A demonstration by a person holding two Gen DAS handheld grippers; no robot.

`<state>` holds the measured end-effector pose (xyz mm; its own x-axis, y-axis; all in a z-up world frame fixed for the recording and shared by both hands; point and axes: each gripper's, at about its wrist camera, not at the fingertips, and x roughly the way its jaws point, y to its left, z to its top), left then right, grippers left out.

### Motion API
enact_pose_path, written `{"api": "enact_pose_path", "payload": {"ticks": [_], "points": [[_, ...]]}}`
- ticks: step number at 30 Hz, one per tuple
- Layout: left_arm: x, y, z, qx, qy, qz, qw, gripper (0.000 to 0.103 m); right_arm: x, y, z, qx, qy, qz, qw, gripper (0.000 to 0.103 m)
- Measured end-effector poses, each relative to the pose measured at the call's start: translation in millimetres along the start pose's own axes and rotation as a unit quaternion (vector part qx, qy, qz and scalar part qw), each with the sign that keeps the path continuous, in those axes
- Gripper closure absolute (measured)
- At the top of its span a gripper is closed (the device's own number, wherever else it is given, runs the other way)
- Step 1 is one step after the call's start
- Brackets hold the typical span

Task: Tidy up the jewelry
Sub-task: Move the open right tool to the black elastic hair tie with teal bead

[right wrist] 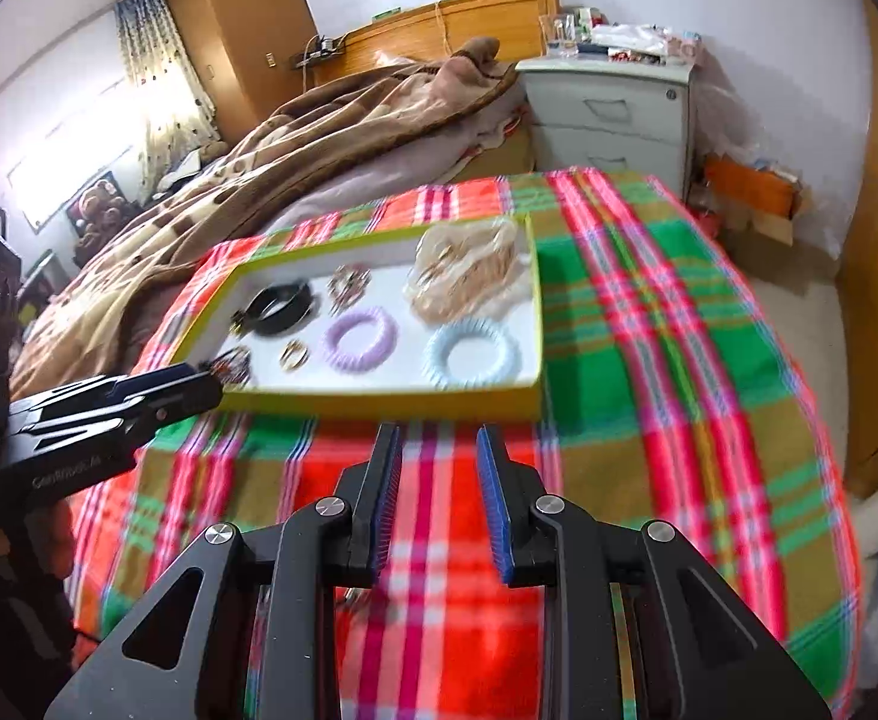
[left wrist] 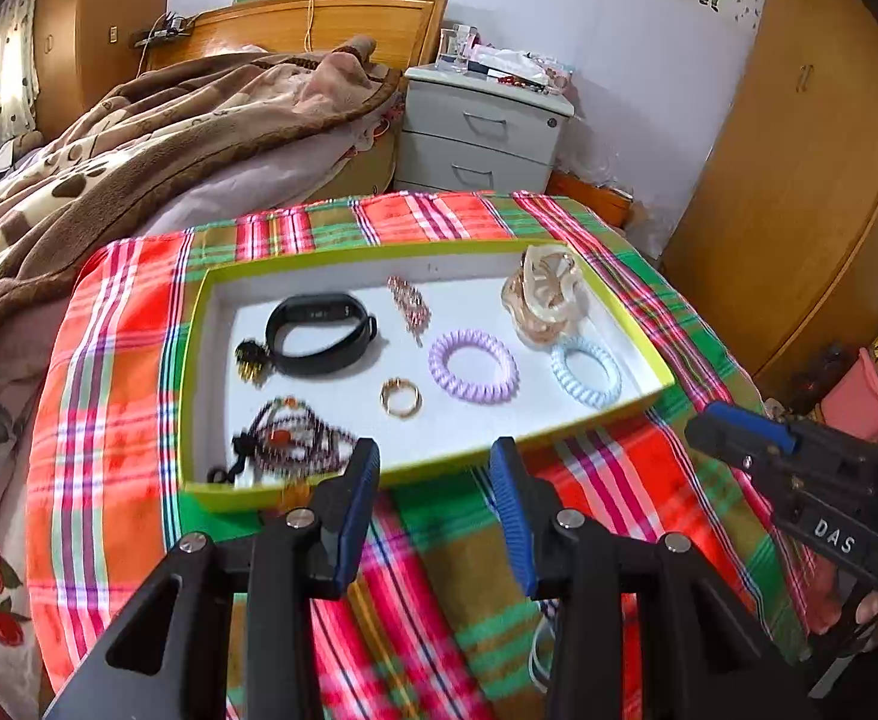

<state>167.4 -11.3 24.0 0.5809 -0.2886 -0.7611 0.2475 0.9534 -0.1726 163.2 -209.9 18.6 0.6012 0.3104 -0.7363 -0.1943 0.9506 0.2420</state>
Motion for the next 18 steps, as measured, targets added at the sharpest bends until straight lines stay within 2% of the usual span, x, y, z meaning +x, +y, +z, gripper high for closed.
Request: {"api": "enact_pose_path", "payload": {"ticks": [3,18], "points": [[-5.3,-0.3,-11.5,-0.004,0.003,-0.006,1.0,0.063,-0.4,1.5,-14.7,0.017,0.015,0.022,0.999,0.076],[-15.1,-6.5,-49.3,-0.01,0.019,-0.014,0.9997,0.063,9.0,22.6,-45.1,0.032,0.053,0.034,0.997,0.076]]}}
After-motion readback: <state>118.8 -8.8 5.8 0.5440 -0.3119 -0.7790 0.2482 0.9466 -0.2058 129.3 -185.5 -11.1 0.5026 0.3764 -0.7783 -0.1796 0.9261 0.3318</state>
